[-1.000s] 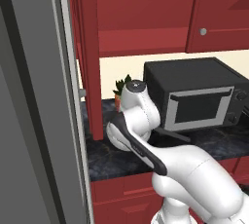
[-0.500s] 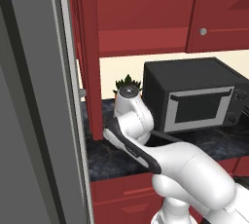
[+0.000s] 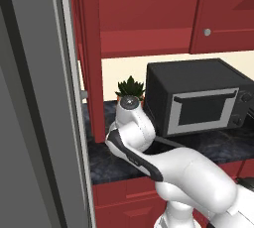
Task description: Open the cabinet and setup a tea strainer by placing it in the bowl upright.
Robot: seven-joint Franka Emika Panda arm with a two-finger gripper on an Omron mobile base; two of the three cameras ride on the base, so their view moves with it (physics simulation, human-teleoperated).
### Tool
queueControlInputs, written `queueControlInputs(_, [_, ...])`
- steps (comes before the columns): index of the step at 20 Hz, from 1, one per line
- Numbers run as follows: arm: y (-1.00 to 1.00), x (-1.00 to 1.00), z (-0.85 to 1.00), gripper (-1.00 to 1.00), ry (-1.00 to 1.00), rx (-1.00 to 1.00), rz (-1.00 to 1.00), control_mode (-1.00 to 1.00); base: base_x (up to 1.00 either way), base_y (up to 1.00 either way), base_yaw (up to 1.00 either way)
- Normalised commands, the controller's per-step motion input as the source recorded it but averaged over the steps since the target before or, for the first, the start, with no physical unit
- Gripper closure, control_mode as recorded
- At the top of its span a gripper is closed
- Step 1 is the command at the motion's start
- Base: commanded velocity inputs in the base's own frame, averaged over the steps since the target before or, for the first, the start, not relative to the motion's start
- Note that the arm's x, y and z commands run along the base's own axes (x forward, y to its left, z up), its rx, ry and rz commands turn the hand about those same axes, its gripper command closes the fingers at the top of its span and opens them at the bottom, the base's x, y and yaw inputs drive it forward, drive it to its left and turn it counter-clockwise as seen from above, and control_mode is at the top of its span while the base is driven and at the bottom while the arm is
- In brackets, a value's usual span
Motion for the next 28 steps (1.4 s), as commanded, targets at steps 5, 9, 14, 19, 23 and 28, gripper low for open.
queueControlInputs(5, [0.00, 0.12, -0.14, 1.00, 0.00, 0.00, 0.00, -1.00, 0.00, 0.00, 0.00])
queueControlInputs(9, [0.00, 0.14, -0.12, 1.00, 0.01, 0.00, 0.00, -1.00, 0.00, 0.00, 0.00])
queueControlInputs(14, [0.01, 0.01, 0.00, 1.00, 0.00, 0.00, 0.00, -1.00, 0.00, 0.00, 0.00])
queueControlInputs(19, [0.08, 0.02, 0.00, 1.00, -0.03, 0.00, 0.00, -1.00, 0.00, 0.00, 0.00])
queueControlInputs(23, [0.19, 0.11, 0.00, 1.00, -0.06, 0.00, 0.00, -1.00, 0.00, 0.00, 0.00])
queueControlInputs(28, [0.05, 0.10, 0.00, 1.00, -0.05, 0.00, 0.00, -1.00, 0.00, 0.00, 0.00])
